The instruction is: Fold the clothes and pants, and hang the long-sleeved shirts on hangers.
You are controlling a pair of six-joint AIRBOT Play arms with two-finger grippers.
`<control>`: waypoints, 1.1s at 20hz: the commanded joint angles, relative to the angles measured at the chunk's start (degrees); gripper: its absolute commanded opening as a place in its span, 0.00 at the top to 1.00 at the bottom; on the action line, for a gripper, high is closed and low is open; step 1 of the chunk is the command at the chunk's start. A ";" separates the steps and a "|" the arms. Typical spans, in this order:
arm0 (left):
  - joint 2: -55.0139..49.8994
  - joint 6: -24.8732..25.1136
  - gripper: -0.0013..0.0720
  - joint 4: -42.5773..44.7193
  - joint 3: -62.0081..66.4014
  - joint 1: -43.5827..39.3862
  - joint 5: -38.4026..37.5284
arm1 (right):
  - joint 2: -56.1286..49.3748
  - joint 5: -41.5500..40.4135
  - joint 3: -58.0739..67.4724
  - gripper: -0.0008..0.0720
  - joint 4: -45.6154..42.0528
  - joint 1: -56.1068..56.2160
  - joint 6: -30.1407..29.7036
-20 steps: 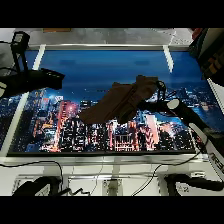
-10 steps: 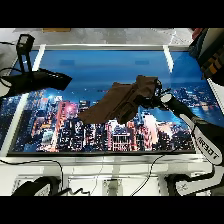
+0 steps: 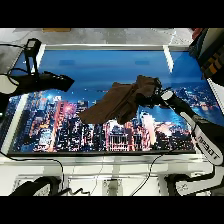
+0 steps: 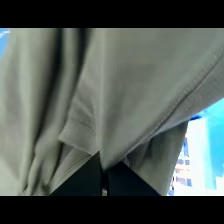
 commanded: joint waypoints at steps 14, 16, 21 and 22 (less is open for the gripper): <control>-2.29 -3.65 0.36 2.32 -2.84 1.01 -14.27 | 35.82 29.51 11.13 0.97 -33.20 -22.29 0.04; -2.32 -3.63 0.36 1.20 -7.34 0.98 -14.14 | 36.00 34.12 11.06 0.97 -39.39 -23.74 0.04; -2.99 -3.61 0.35 -12.31 -23.91 0.63 -3.69 | 34.88 34.73 10.54 0.97 -40.39 -24.98 0.09; -4.09 -3.58 0.28 -15.34 -25.88 -0.07 -1.31 | 34.51 34.75 10.54 0.97 -40.15 -24.98 0.09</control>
